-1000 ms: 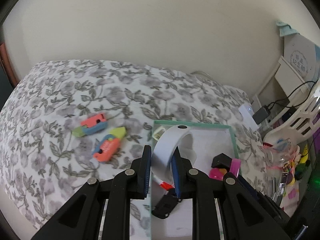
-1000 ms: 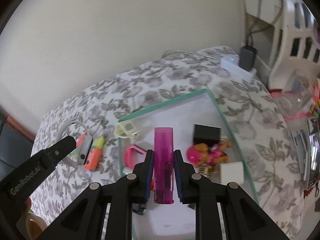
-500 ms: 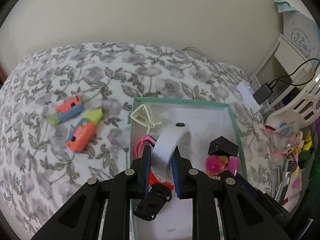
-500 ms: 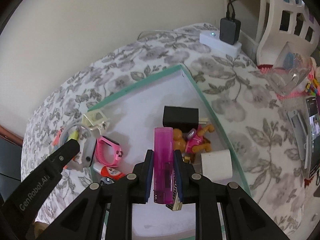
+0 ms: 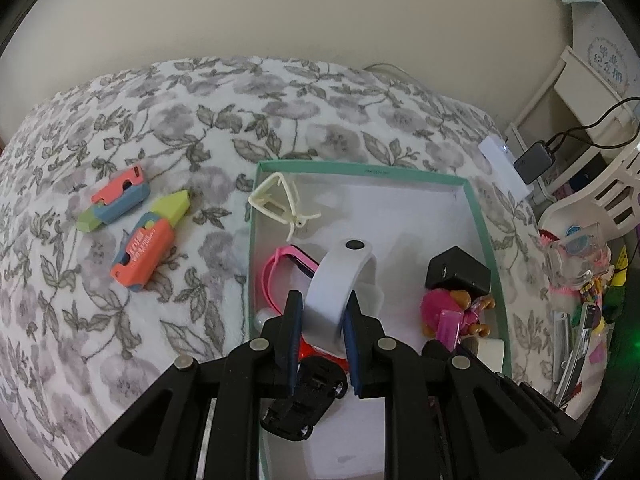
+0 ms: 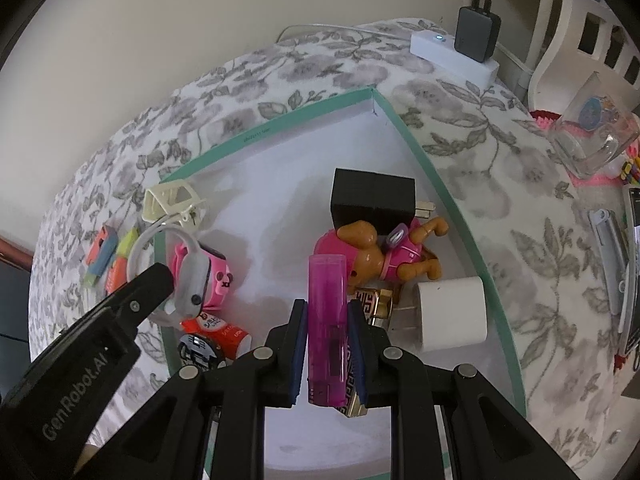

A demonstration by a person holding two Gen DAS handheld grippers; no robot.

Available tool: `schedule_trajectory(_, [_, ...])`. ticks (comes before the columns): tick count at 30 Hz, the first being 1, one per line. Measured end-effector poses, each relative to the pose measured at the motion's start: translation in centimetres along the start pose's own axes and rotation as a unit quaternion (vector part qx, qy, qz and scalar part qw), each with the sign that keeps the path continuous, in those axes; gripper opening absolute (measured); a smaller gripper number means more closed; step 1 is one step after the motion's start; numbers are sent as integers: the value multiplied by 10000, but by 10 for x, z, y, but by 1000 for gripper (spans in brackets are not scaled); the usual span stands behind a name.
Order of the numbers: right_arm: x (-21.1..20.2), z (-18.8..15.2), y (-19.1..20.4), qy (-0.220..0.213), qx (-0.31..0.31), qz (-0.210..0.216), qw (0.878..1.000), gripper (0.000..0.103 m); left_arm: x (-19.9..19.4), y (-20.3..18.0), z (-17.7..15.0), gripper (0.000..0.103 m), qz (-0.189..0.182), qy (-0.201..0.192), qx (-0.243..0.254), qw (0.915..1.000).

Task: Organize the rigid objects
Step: 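Carry the lighter and white watch band into the tray and open both tools, then move both tools back toward the two carrot knife toys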

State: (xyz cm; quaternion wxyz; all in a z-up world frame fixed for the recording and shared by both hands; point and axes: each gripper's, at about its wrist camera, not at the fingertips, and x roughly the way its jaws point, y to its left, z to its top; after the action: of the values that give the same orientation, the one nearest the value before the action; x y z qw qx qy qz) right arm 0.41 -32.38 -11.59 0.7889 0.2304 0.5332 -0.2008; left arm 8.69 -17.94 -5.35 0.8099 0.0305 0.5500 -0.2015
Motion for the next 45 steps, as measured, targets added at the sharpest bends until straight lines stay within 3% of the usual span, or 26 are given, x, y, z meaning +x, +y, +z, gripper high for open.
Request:
schedule_trajectory(6, [2,-1,2,48,-30,34,10000,22,1,1,0,22,-7,46,-21,10000])
schedule_trajectory(10, [2,-1,4,41,-64,5,10000,22,0,4,0,34,2,78,-50,10000])
schedule_trajectory(15, [-1,0,6,-34,-86,12,10000,22,-3,4,0,36,31,41,-41,10000])
schedule_trajectory(29, [-30,7,13,-698,-96,142,9974,22,-30,15,8,53,155,-341,-192,9991])
schedule_trajectory(31, [-34,7,14,-804,-92,139,9966,22,-33,19,9,67,210,-382,-241,9988])
schedule_trajectory(32, [-36,7,14,-860,-83,143,9962,22,-34,20,9,68,234,-390,-259,9986])
schedule_trajectory(35, [-39,8,14,-960,-49,137,9953,26,-37,27,10,72,370,-436,-340,9978])
schedule_trajectory(37, [-40,8,14,-993,-42,113,9950,35,-38,32,11,76,539,-453,-404,9967])
schedule_trajectory(42, [-37,7,18,-961,-147,75,9952,38,-36,46,11,77,974,-379,-587,9928])
schedule_trajectory(45, [-35,6,22,-952,-244,33,9952,53,-31,57,9,78,1252,-227,-722,9892])
